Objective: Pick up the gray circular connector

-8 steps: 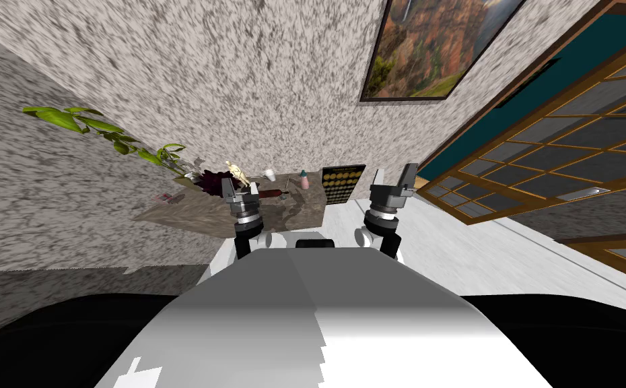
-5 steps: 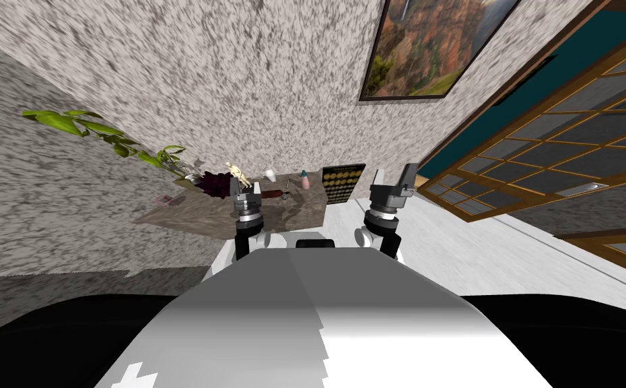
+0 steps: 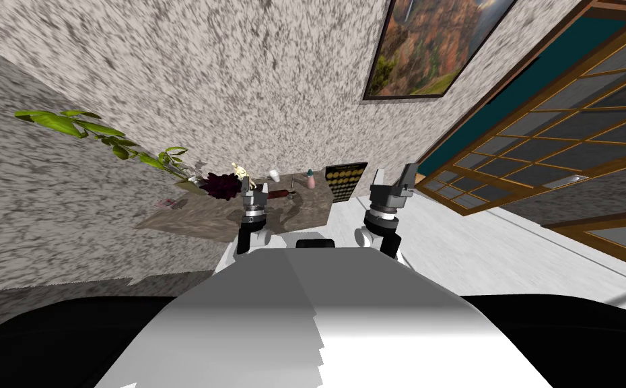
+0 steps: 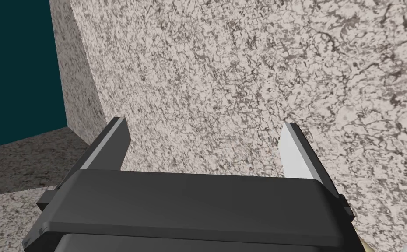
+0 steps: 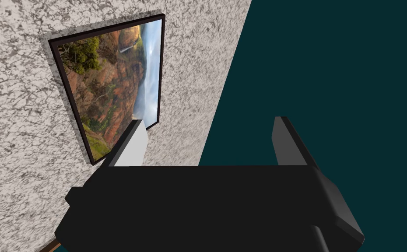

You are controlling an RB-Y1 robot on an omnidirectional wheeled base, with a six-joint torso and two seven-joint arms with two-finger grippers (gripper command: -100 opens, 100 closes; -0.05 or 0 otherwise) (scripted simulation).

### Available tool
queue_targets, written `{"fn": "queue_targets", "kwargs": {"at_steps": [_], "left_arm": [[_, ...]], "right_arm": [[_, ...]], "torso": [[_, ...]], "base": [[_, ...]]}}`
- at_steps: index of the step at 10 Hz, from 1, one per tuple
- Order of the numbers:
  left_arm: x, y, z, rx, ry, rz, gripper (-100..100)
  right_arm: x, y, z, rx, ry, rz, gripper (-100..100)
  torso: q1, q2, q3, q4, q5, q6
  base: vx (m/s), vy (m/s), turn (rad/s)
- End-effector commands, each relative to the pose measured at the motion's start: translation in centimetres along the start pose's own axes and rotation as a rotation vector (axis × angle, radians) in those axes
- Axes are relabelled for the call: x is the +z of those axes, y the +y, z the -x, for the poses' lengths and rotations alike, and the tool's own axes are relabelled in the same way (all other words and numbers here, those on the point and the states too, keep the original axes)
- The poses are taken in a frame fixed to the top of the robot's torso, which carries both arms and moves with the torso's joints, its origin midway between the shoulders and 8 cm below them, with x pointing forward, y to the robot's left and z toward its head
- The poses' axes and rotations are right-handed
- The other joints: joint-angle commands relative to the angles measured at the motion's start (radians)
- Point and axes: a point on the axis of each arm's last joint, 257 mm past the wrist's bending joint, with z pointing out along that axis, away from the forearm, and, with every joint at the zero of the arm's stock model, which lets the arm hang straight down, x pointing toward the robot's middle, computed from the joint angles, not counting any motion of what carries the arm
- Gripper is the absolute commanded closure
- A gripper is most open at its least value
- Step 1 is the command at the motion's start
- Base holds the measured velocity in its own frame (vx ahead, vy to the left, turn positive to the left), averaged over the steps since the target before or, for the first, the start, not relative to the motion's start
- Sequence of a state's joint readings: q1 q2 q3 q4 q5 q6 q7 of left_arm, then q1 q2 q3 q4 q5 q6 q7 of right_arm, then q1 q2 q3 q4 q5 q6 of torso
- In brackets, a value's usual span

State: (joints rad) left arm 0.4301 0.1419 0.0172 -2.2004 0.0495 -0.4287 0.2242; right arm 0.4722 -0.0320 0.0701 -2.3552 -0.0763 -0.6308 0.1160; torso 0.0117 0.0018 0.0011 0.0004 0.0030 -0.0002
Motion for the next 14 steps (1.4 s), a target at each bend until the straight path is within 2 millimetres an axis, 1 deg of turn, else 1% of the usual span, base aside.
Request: {"fn": "queue_targets", "kwargs": {"at_steps": [1, 2, 3, 4, 5, 6, 7, 8, 9, 10, 11, 12, 13, 14], "left_arm": [[0.3, 2.1, 0.1, -0.055, -0.004, 0.055, -100], [0.6, 3.1, -0.1, -0.105, -0.005, 0.079, -100], [0.6, 3.6, 0.0, -0.105, -0.01, 0.098, -100], [0.8, 5.0, -0.1, -0.158, -0.016, 0.137, -100], [0.8, 5.2, -0.1, -0.158, -0.017, 0.143, -100], [0.9, 6.6, -0.3, -0.213, -0.025, 0.184, -100], [0.9, 6.8, -0.3, -0.213, -0.027, 0.19, -100], [1.1, 8.2, -0.7, -0.271, -0.034, 0.228, -100], [1.0, 8.5, -0.6, -0.27, -0.037, 0.239, -100], [1.2, 9.8, -1.0, -0.328, -0.044, 0.274, -100], [1.1, 10.2, -1.0, -0.328, -0.048, 0.289, -100], [1.2, 11.6, -1.5, -0.386, -0.057, 0.327, -100], [1.0, 11.9, -1.5, -0.385, -0.06, 0.34, -100], [1.1, 13.3, -2.1, -0.442, -0.07, 0.382, -100]], "right_arm": [[0.0, 0.0, 0.0, 0.0, 0.0, 0.0, 0], [0.0, 0.0, 0.0, 0.0, 0.0, 0.0, 0], [0.0, 0.0, 0.0, 0.0, 0.0, 0.0, 0], [0.0, 0.0, 0.0, 0.0, 0.0, 0.0, 0], [0.0, 0.0, 0.0, 0.0, 0.0, 0.0, 0], [0.0, 0.0, 0.0, 0.0, 0.0, 0.0, 0], [0.0, 0.0, 0.0, 0.0, 0.0, 0.0, 0], [0.0, 0.0, 0.0, 0.0, 0.0, 0.0, 0], [0.0, 0.0, 0.0, 0.0, 0.0, 0.0, 0], [0.0, 0.0, 0.0, 0.0, 0.0, 0.0, 0], [0.0, 0.0, 0.0, 0.0, 0.0, 0.0, 0], [0.0, 0.0, 0.0, 0.0, 0.0, 0.0, 0], [0.0, 0.0, 0.0, 0.0, 0.0, 0.0, 0], [0.0, 0.0, 0.0, 0.0, 0.0, 0.0, 0]], "torso": [[0.0, 0.0, 0.0, 0.0, 0.0, 0.0], [-0.001, 0.0, 0.0, 0.0, 0.0, 0.0], [0.002, 0.001, 0.0, 0.0, 0.0, 0.0], [0.001, 0.0, 0.0, 0.0, 0.0, 0.0], [0.0, -0.001, -0.001, 0.0, 0.0, 0.0], [-0.002, -0.002, -0.001, 0.0, 0.0, 0.0], [0.0, -0.003, -0.002, -0.001, 0.0, 0.0], [-0.001, -0.002, -0.001, -0.001, 0.0, 0.0], [-0.002, -0.002, -0.001, 0.0, -0.001, 0.0], [-0.004, -0.001, -0.001, 0.0, -0.001, 0.0], [0.0, 0.001, 0.0, 0.0, 0.0, 0.0], [-0.001, 0.0, 0.0, 0.0, 0.0, 0.0], [0.0, 0.0, 0.0, 0.0, 0.0, 0.0], [-0.003, -0.001, -0.001, 0.0, 0.0, 0.0]], "base": [[-0.033, 0.144, -0.056], [-0.057, 0.217, -0.099], [-0.044, 0.178, -0.062], [-0.009, 0.168, -0.076], [-0.007, 0.14, -0.038], [0.0, 0.184, -0.079], [-0.013, 0.151, -0.055], [-0.018, 0.145, -0.086], [-0.041, 0.115, -0.05], [-0.067, 0.182, -0.059], [-0.051, 0.166, -0.053], [-0.044, 0.17, -0.08], [-0.026, 0.133, -0.057], [-0.03, 0.164, -0.082]]}}
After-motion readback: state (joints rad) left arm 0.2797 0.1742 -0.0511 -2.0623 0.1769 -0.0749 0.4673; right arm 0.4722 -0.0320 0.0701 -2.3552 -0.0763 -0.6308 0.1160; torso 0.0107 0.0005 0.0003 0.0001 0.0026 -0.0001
